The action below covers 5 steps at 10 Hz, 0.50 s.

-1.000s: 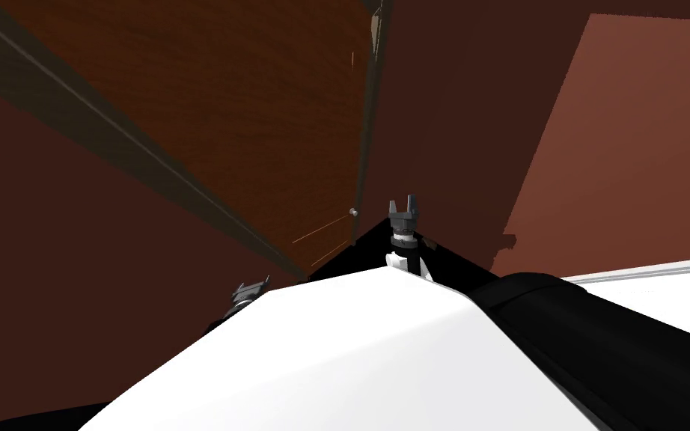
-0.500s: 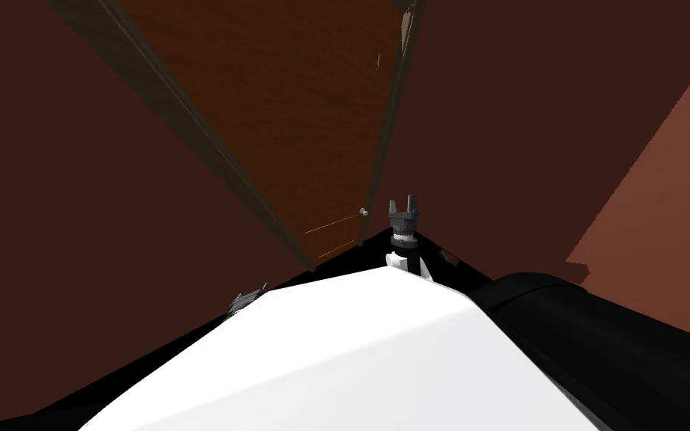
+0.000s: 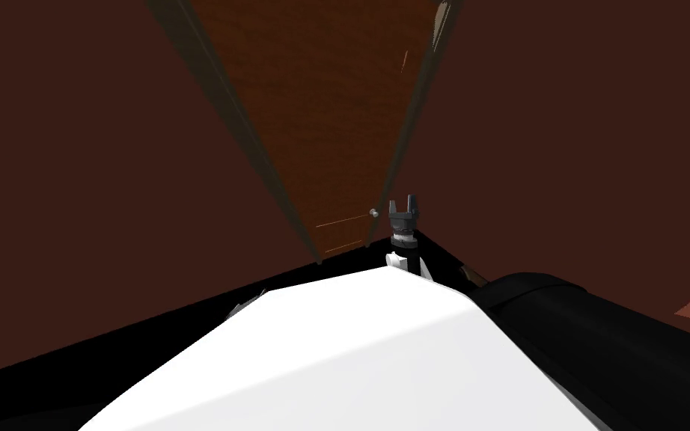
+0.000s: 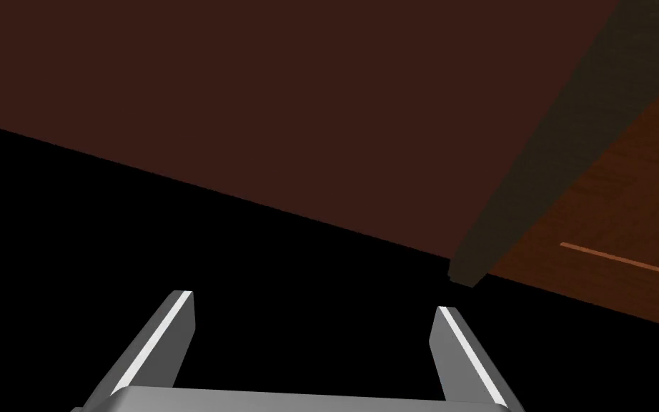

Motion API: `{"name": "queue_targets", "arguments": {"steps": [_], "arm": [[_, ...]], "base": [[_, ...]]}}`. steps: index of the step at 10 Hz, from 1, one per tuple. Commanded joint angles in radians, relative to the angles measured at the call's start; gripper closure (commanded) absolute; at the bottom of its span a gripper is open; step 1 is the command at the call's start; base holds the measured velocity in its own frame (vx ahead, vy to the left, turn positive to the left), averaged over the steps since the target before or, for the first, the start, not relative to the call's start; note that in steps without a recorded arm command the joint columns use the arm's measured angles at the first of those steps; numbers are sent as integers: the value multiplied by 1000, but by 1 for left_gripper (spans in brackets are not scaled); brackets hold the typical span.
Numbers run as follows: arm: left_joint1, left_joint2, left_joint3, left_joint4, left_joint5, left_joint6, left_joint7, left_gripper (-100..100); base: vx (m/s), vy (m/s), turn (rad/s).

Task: Push the door open

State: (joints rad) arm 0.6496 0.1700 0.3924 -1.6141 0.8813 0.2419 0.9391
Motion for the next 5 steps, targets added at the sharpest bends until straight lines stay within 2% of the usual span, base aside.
{"name": "queue_targets", "arguments": {"steps": [1,5], "arm": [[0,6,6,20,23,14,19,-100],[8,6,37,67,94,72,82,-100]], "base": [[-53,-7,267],[-71,-11,345]]}}
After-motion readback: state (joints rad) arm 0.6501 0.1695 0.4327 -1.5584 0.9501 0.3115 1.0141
